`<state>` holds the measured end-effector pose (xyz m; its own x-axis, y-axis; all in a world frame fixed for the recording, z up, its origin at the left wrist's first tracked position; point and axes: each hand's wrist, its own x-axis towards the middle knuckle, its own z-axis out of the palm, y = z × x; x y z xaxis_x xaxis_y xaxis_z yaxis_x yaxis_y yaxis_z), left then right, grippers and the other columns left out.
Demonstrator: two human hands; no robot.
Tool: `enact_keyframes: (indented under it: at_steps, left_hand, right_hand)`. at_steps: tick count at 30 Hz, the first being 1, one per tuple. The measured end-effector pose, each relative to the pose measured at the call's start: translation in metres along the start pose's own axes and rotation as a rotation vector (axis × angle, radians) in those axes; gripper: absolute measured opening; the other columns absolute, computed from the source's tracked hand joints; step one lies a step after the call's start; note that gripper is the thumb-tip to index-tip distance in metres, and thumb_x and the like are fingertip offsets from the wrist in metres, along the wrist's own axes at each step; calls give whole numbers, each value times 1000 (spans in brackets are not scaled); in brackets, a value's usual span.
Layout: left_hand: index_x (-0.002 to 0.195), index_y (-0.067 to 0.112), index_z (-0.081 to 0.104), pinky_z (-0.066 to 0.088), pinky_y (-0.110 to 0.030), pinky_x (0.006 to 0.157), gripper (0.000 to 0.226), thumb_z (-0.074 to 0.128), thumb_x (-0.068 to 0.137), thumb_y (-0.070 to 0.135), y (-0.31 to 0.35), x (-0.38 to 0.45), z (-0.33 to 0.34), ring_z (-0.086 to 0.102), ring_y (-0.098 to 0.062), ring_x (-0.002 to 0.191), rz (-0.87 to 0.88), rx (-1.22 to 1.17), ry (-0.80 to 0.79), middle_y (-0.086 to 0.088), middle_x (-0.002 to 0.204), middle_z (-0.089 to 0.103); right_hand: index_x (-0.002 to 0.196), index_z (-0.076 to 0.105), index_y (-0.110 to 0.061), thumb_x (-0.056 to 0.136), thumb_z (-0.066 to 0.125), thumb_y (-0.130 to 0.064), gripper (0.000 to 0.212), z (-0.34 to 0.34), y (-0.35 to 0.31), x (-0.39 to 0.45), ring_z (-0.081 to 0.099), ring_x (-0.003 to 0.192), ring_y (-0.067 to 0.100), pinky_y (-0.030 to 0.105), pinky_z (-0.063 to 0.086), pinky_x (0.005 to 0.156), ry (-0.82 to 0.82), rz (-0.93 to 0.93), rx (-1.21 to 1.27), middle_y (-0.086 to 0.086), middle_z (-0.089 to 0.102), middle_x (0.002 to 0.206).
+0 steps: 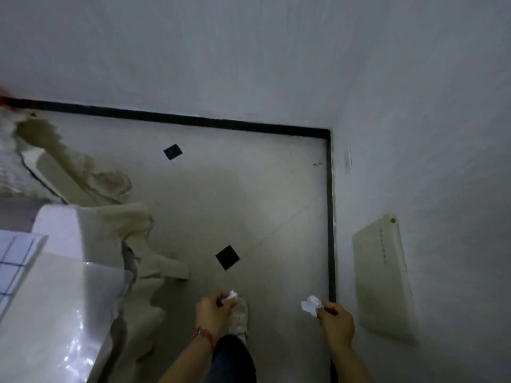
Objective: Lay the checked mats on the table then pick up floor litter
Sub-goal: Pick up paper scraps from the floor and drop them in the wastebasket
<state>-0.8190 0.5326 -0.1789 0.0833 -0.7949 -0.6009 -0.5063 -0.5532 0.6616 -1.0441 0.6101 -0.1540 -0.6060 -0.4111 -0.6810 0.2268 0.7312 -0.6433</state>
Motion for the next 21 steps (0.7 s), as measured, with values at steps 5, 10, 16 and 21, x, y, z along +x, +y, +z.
enact_keyframes:
  at_steps: [5,10,16,21]
  left_hand:
    - [42,25,51,42,-26,56,38,71,73,33,62,52,-40,46,-1,39,49,-63,-8,5,33,50]
    - [49,20,52,44,-32,62,35,69,78,14,122,114,-70,48,-14,47,88,-134,55,1,47,49]
    - [52,13,50,42,-31,61,34,65,82,13,175,190,-80,46,-18,49,32,-239,147,5,43,46]
    - [48,16,45,40,-33,62,39,64,83,13,205,225,-82,42,-17,50,-70,-351,289,7,34,43]
  right_hand:
    - [81,67,-7,73,73,-4,11,30,-92,11,53,61,12,21,39,55,7,-80,28,-1,59,64]
    - [82,66,-7,74,71,-3,10,54,-174,45,52,63,17,21,39,57,-16,-156,17,0,58,67]
    - [76,67,-6,77,69,-5,2,88,-262,129,52,62,18,25,39,57,-85,-239,-89,-2,58,63]
    - [81,73,-9,74,75,-21,14,122,-330,197,61,70,18,22,42,58,-225,-262,-315,2,68,73]
